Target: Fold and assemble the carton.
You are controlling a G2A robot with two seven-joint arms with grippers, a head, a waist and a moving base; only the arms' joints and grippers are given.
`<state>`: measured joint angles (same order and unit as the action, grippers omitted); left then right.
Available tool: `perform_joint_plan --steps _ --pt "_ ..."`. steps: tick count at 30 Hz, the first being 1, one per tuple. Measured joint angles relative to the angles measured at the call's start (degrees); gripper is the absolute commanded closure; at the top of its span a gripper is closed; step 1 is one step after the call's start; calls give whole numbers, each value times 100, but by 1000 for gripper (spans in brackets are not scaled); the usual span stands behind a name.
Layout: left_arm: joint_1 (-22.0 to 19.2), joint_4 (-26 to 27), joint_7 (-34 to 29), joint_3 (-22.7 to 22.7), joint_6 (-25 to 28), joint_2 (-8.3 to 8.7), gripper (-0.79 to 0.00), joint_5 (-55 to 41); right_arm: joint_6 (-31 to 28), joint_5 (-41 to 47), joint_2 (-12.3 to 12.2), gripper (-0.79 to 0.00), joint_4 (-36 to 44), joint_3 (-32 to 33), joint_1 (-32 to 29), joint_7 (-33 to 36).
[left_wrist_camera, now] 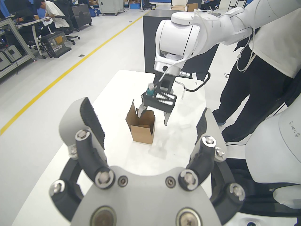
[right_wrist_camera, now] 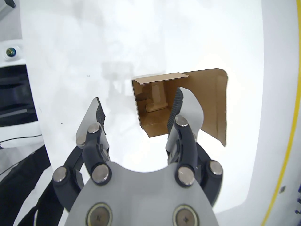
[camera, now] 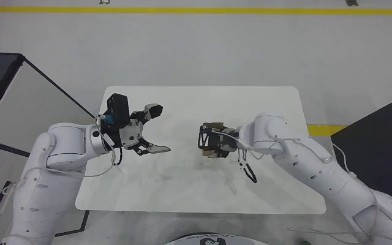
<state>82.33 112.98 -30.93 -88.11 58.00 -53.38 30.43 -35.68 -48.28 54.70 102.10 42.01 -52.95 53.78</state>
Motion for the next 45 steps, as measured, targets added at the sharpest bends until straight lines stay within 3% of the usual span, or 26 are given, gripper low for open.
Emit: perform_joint_plan --steps 7,8,11,26,28,30,35,40,45 --pt "0 0 0 0 0 0 -785 0 -1019 615 -488 -736 -4 1642 -1239 -1437" --pt "0 0 0 0 0 0 -785 0 -1134 743 -527 -785 -62 1824 -1392 -1648" --pt "0 0 0 0 0 0 -785 0 -1558 1239 -604 -785 -455 2310 -1839 -2460" --pt "0 0 0 0 0 0 -785 0 -1583 1279 -601 -785 -476 2312 -1856 -2508" --pt "0 0 0 0 0 0 -785 0 -1785 1610 -602 -785 -630 2277 -1896 -2621" --pt "0 0 0 0 0 0 -785 0 -1940 2275 -629 -785 -896 2215 -1862 -2438" --pt "0 0 0 0 0 0 -785 0 -1902 4871 -757 -785 -1490 1834 -1444 -839" --pt "0 0 0 0 0 0 -785 0 -988 7106 -930 -785 -1660 1622 -997 497" --pt "0 0 0 0 0 0 -785 0 -375 8001 -1016 -785 -1711 1545 -880 1111"
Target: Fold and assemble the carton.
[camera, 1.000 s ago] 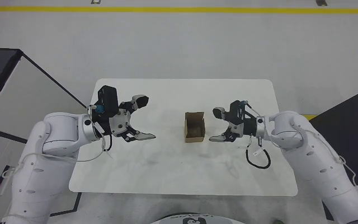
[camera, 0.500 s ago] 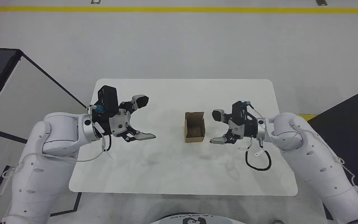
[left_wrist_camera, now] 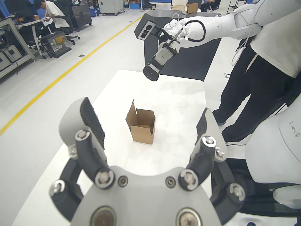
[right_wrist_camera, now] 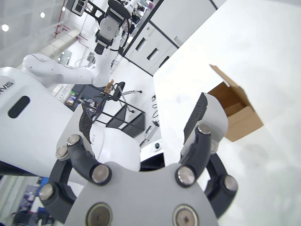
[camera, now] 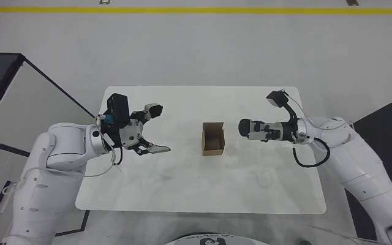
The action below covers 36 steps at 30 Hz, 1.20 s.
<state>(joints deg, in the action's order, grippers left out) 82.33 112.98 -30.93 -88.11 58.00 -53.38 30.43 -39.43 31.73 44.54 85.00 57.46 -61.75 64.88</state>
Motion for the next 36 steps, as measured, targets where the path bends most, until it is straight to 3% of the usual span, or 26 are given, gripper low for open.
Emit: perform_joint_plan --steps 9,16,17,18,19,20,24,30,33,36 --pt "10 5 -5 22 -35 0 -785 18 -70 -57 8 -785 9 -1 -27 -150" --pt "-103 -56 -550 805 -410 16 -785 -492 199 105 38 -785 -228 33 -67 -47" --pt "-167 -116 -701 950 -479 19 -696 -594 215 110 44 -785 -277 33 -69 -32" --pt "-234 -188 -840 1098 -566 18 -225 -724 229 116 51 -785 -326 29 -72 -21" --pt "-329 -306 -951 1280 -719 11 0 -968 233 136 62 -58 -392 21 -77 -16" --pt "-397 -408 -998 1400 -852 4 0 -1190 225 143 72 0 -453 18 -78 -28" --pt "-705 -708 -1486 1645 -1296 15 0 -1734 179 24 105 0 -668 -12 -72 -120" --pt "-698 -715 -1491 1638 -1312 16 0 -1698 181 30 103 0 -660 -12 -72 -117" --pt "-672 -959 -1536 1791 -1770 -3 0 -1907 322 -146 122 0 -634 -35 -109 -313" --pt "-801 -1345 -1978 2227 -2367 -56 0 -2788 632 -489 182 0 -712 -175 -79 -592"
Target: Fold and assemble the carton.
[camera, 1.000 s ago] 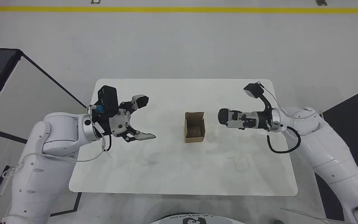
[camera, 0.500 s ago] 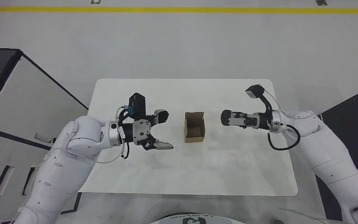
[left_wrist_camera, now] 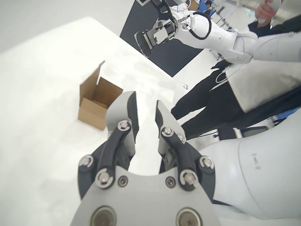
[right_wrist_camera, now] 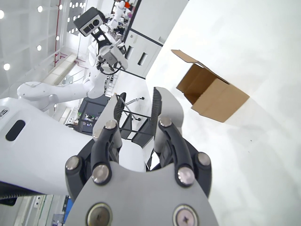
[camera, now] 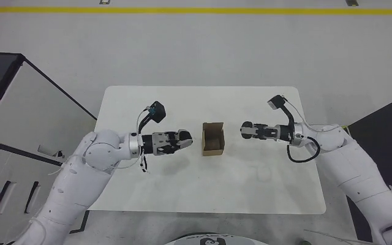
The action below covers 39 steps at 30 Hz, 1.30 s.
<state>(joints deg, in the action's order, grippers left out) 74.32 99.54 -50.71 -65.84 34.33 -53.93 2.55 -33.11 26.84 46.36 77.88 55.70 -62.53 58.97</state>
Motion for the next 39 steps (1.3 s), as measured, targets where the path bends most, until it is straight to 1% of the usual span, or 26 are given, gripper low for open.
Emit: perform_joint_plan --steps 1,3,4,8,10,11,17,20,23,29,32,39 --pt "-133 -182 -222 169 -126 -29 0 -384 86 -90 36 0 -58 -76 27 -84" --pt "-305 -487 -358 407 -195 -87 0 -873 190 -171 94 0 -172 -198 78 -187" --pt "-410 -699 -383 562 -236 -131 0 -1127 256 -218 136 0 -253 -283 122 -242" --pt "-752 -1265 -455 1076 -415 -296 0 -1734 408 -326 274 0 -508 -534 285 -361" --pt "-917 -1580 -450 1292 -513 -382 0 -2072 473 -384 340 0 -664 -643 370 -404" --pt "-956 -1670 -444 1333 -535 -398 0 -2130 486 -403 356 0 -701 -668 392 -413" --pt "-947 -1664 -438 1331 -540 -398 0 -2127 486 -408 358 0 -707 -670 396 -415" --pt "-930 -1721 -269 1384 -803 -428 0 -2175 619 -628 381 0 -633 -722 367 -582" --pt "-992 -1836 57 1523 -1166 -506 0 -2166 805 -862 442 0 -588 -808 386 -820" --pt "-1165 -2170 582 1737 -1580 -666 0 -2318 1030 -959 575 0 -687 -962 475 -998" --pt "-1245 -2297 629 1825 -1753 -725 0 -2311 1053 -963 625 0 -729 -992 498 -1031" --pt "-1342 -2583 574 1876 -1834 -805 0 -2340 1000 -998 717 0 -801 -1042 548 -942"
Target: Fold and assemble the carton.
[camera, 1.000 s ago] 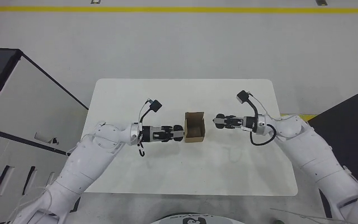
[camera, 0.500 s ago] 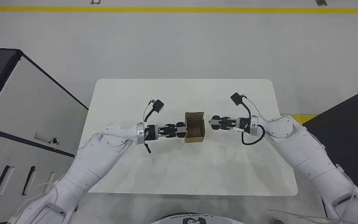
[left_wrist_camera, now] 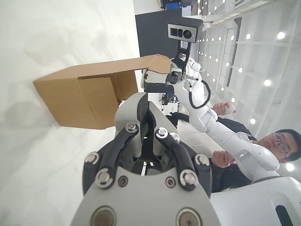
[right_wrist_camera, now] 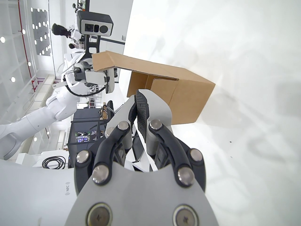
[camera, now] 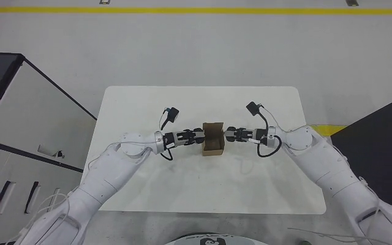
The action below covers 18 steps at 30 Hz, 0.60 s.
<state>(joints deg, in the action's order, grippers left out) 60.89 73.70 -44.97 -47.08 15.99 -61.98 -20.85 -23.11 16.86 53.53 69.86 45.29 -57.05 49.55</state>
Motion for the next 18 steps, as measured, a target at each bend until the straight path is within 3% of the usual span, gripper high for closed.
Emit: perform_joint_plan --steps 18 --pt "-154 -401 -80 130 -73 -196 0 64 298 -425 249 0 -111 -193 171 -67"
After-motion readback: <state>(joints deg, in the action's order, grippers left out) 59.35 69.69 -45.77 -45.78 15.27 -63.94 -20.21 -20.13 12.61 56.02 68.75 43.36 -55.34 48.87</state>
